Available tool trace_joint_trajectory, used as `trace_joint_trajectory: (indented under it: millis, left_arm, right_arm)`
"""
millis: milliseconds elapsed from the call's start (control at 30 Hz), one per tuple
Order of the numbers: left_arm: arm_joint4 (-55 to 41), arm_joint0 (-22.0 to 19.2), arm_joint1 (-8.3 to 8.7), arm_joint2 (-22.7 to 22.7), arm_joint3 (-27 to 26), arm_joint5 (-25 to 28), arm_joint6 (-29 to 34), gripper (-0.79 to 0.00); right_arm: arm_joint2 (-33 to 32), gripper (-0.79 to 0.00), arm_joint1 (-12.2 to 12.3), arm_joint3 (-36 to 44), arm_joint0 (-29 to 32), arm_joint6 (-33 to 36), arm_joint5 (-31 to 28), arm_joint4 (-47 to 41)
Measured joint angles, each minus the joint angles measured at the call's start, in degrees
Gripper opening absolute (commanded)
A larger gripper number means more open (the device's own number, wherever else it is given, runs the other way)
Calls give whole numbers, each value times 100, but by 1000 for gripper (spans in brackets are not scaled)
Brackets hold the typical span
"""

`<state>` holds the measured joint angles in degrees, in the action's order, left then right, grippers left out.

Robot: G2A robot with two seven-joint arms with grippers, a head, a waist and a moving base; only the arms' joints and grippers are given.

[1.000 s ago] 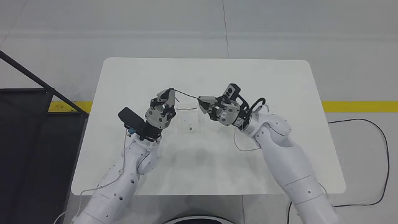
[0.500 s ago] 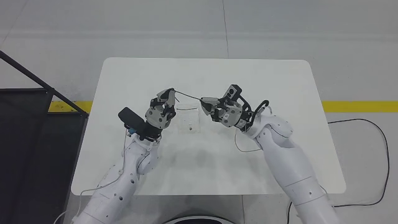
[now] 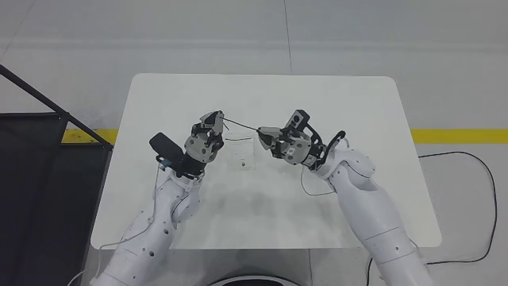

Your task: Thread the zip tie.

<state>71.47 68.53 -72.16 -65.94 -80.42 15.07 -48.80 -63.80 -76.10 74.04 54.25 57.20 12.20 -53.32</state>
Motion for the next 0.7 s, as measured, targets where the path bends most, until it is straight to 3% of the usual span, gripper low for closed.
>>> trace_joint_trajectory:
  millis: [700]
  left_arm:
    - [214,4,-98,-3,39,-274,-149,-785]
  right_arm:
    - [42,-785,-13,49,-20,-116,25,-37]
